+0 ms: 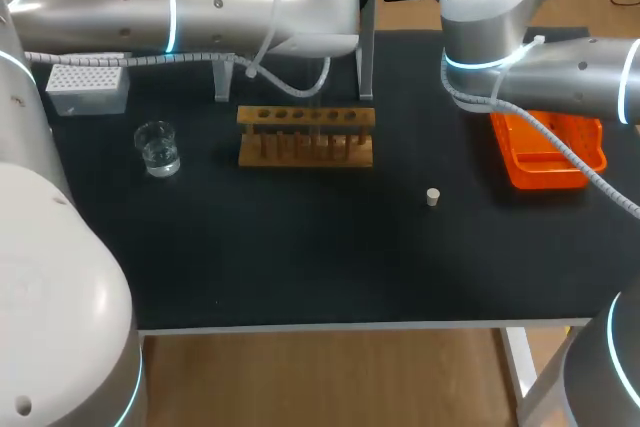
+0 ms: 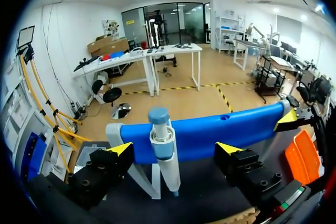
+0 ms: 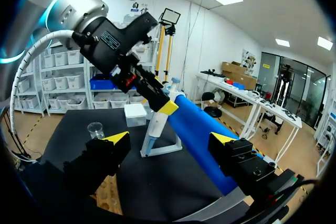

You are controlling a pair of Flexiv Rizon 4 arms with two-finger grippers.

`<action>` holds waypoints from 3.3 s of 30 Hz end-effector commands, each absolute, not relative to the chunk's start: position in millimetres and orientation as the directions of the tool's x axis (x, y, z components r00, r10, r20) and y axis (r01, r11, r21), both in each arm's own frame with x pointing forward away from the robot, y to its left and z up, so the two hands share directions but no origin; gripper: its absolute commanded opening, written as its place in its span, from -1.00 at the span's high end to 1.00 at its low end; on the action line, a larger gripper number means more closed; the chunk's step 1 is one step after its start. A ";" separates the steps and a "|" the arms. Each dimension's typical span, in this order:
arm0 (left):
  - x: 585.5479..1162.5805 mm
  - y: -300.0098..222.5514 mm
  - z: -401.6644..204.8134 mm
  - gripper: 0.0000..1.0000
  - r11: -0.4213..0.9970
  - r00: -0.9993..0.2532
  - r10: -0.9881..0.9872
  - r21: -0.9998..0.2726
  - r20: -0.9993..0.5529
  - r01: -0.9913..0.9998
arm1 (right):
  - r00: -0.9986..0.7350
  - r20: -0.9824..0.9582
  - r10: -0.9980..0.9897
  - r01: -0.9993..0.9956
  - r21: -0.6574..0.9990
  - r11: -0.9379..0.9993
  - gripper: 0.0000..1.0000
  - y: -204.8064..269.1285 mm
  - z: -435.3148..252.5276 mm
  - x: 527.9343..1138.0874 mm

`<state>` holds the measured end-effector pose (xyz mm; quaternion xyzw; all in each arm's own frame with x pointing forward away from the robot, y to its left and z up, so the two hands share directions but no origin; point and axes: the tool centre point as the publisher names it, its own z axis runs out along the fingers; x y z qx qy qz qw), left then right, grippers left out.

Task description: Invert the test tube, pick up the pipette, mount the tip to pipette, aspirate from beaker and dispense into the tube, eject the tip, return the pipette, and cap with the stopper.

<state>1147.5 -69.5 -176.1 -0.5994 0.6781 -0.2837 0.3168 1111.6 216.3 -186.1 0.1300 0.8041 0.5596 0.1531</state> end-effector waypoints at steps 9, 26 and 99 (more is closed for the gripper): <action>1098.5 -70.2 -135.3 -1.00 0.188 -0.229 -0.971 -0.816 -0.071 -0.546 | -0.921 -0.099 0.377 0.039 0.939 0.342 -1.00 215.1 -185.3 1112.2; 1018.5 -79.1 -111.8 -1.00 0.310 -0.644 -0.759 -0.924 -0.098 -0.225 | -0.921 -0.099 0.377 0.039 0.939 0.342 -1.00 215.1 -185.3 1112.2; 976.4 -187.2 -256.5 -1.00 0.441 -0.990 -0.135 -0.897 -0.027 -0.036 | -0.921 -0.099 0.377 0.039 0.939 0.342 -1.00 215.1 -185.3 1112.2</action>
